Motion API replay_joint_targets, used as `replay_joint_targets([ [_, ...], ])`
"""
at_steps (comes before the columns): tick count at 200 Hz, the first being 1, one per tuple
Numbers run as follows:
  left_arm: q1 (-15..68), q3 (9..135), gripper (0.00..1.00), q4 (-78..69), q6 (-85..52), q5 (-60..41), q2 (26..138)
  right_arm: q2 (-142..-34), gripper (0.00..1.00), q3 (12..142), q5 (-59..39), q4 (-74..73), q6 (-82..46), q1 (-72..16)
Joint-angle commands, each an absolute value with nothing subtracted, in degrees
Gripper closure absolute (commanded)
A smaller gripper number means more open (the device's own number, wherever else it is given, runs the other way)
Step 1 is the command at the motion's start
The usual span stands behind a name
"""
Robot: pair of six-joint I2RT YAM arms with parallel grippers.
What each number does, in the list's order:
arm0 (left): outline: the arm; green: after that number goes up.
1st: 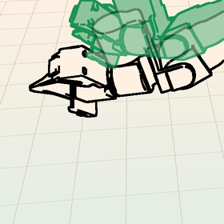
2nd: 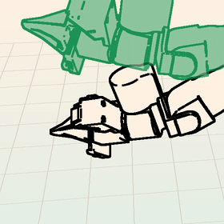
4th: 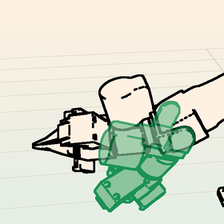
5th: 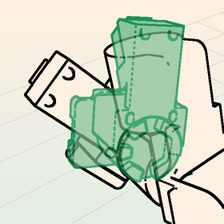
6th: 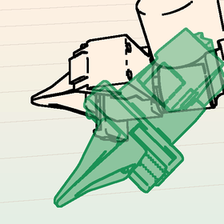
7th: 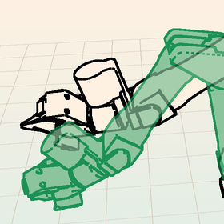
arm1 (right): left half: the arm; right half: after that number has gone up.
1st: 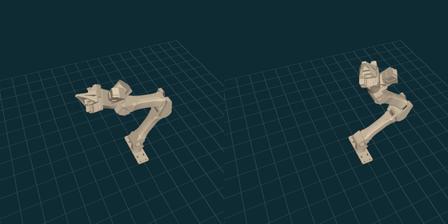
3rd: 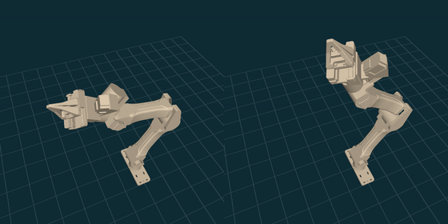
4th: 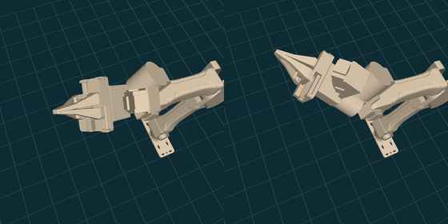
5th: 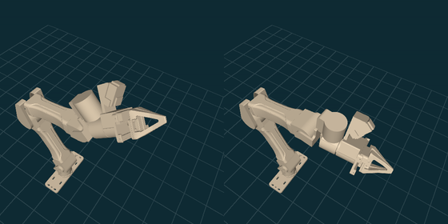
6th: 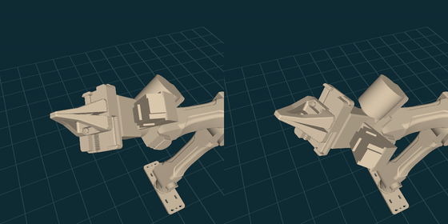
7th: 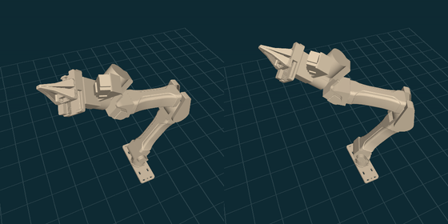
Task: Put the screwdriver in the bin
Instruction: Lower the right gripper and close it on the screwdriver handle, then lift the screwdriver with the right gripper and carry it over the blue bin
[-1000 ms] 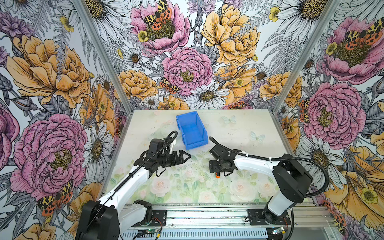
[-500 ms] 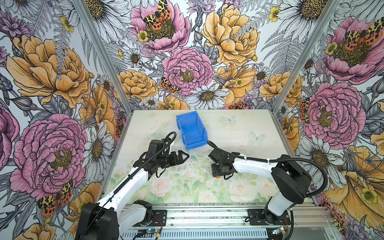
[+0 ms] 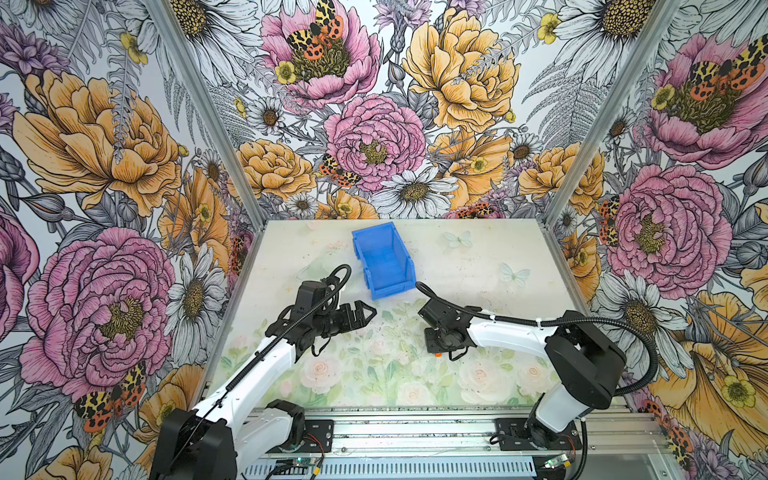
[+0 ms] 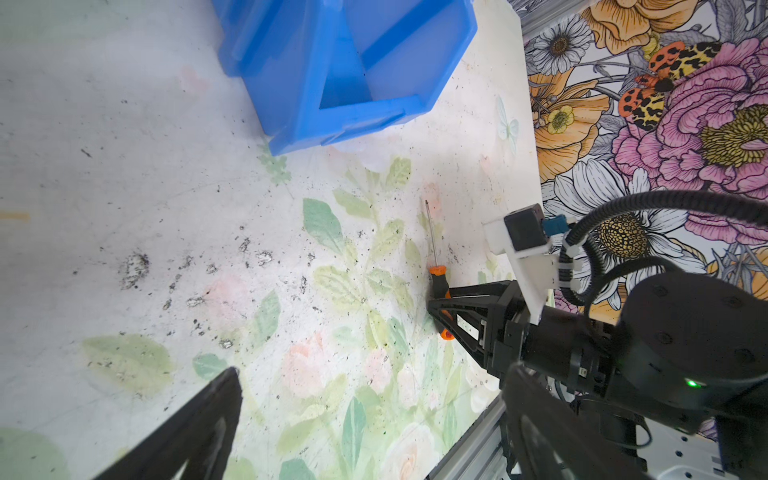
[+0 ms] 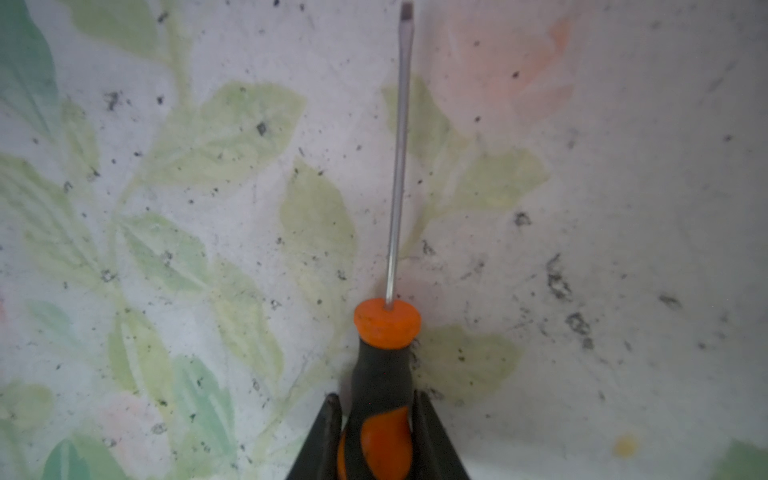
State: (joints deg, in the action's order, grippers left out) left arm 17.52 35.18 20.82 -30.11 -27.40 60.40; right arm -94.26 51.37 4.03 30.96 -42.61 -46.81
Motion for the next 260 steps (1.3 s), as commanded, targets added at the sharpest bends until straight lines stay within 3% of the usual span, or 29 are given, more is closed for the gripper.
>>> replay_joint_targets([
  [1,18.0,34.9,0.01,20.5,-29.9,-25.3,59.9,-93.0,0.94,49.2,6.2,33.0,-43.5,-46.3],
  [46,18.0,35.2,0.01,20.4,-29.5,-24.9,59.5,-87.8,1.00,48.6,8.6,33.1,-43.2,-46.0],
  [135,18.0,36.6,0.01,19.6,-27.5,-25.4,57.1,-81.9,1.00,58.0,11.4,34.9,-34.4,-43.0],
  [260,17.7,39.1,0.01,18.1,-20.8,-24.7,54.8,-95.4,1.00,83.0,7.1,35.5,-27.2,-40.6],
])
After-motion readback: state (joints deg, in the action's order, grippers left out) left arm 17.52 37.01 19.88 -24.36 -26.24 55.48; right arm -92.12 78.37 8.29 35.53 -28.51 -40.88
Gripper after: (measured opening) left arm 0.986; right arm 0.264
